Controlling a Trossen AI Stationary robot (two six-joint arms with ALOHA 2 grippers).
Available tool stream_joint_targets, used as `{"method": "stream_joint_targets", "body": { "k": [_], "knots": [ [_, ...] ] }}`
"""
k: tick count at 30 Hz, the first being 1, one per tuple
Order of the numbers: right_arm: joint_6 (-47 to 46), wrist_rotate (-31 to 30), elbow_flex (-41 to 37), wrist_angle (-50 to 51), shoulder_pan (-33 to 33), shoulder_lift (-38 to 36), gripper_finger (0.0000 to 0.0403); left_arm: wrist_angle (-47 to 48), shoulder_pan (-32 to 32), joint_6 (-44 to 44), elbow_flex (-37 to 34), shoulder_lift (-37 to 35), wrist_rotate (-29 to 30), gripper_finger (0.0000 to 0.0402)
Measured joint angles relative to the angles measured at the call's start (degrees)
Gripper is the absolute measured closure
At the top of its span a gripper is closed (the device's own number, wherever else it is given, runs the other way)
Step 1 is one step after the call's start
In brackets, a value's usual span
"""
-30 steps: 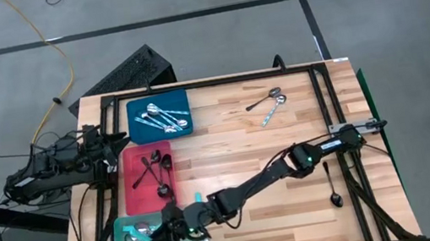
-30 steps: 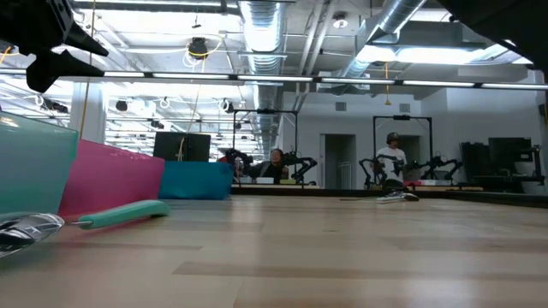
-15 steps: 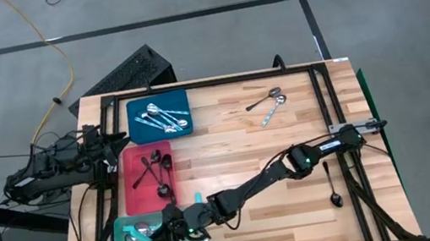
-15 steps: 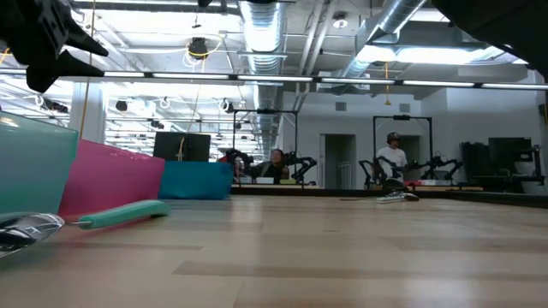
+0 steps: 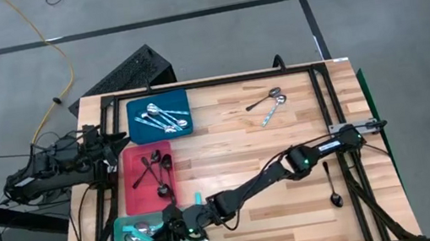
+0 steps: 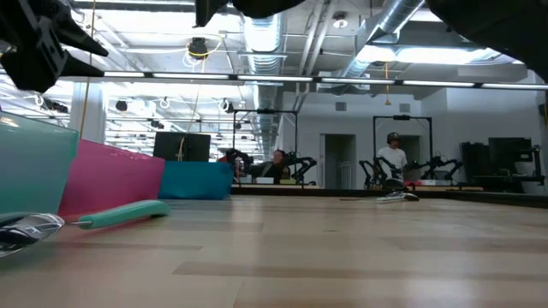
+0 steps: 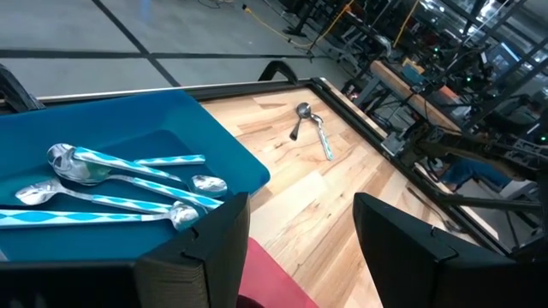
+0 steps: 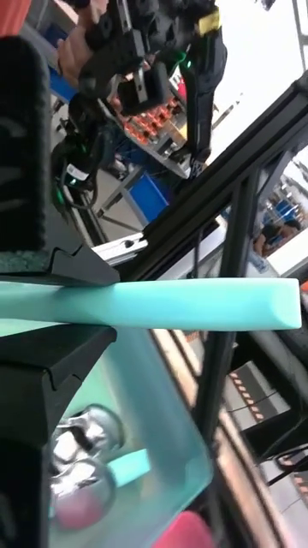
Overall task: Sort silverware by color (type)
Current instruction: Put the light blue spoon into the light blue bin
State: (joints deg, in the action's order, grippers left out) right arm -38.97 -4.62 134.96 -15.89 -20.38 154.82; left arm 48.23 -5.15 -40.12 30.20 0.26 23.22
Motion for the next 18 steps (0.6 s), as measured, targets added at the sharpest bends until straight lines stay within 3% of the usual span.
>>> {"method": "stream_joint_targets", "body": {
  "k": [18],
  "knots": [
    [-0.04,-1.43,-0.04,2.43,1.79,0.24,0.032,0.31,0.01,0.0,0.0,0.0,0.07,0.0207]
  ]
}}
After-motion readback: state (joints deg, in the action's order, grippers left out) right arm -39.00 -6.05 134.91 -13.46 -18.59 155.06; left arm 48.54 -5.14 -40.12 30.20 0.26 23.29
